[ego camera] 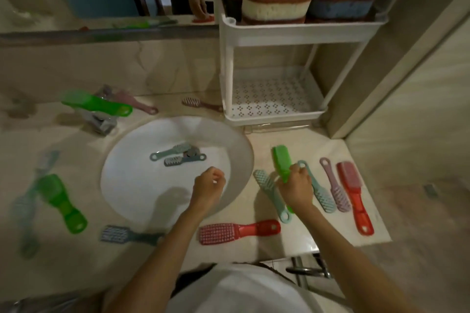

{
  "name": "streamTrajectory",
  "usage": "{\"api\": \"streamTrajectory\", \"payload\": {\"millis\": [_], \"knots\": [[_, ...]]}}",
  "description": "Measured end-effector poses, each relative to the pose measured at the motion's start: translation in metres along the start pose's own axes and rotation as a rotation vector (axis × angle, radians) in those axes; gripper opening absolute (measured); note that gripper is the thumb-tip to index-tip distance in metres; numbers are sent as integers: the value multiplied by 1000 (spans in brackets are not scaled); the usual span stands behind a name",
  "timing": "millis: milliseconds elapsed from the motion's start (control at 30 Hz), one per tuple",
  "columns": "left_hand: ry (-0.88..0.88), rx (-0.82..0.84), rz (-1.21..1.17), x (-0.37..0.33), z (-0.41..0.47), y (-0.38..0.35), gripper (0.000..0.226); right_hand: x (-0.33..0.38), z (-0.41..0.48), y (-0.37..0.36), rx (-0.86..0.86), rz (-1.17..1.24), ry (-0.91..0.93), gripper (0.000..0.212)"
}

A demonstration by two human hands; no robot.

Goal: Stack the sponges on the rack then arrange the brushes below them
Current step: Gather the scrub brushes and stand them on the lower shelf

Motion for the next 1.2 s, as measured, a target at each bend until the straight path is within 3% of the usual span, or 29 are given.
{"api": "streamTrajectory", "payload": {"millis": [267, 367, 467, 567, 633, 767, 833, 933, 967, 1067, 1200], "knots": [[21, 136, 67, 1, 2, -26, 20, -29, -2, -17, 151, 35, -232, 40], [31, 159, 26, -3, 5, -33, 11, -30, -1, -15, 171, 48, -184, 32], [75, 164, -100, -15, 4, -47, 8, -26, 2, -7, 174, 162, -22, 24], [122, 203, -278, -32, 4, -72, 52, -22, -6, 8, 244, 471, 88, 24], [144, 227, -351, -42, 5, -89, 63, -19, -16, 18, 314, 576, 154, 32], [210, 282, -633, -65, 3, -118, 48, -32, -29, 30, 421, 709, 140, 35], [206, 255, -680, -73, 3, -127, 40, -53, -22, 39, 298, 791, 42, 32], [197, 185, -663, -78, 4, -136, 24, -111, -5, 63, -171, 544, -215, 23], [208, 170, -662, -79, 4, -138, 23, -129, -3, 67, -255, 416, -297, 22], [237, 155, -700, -83, 2, -145, 25, -163, 3, 58, -153, 193, -381, 39], [247, 118, -699, -88, 2, -153, 17, -177, 7, 37, 72, 19, -357, 38]]}}
Point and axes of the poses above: each hand's wrist, its own z-axis towards the middle knuckle, its own y-axis out of the back of the hand, x = y × z, the point moved 6 cm from there along z, towards the middle knuckle, and after that the axes turned 8 degrees about -z, right-handed, at the moved point
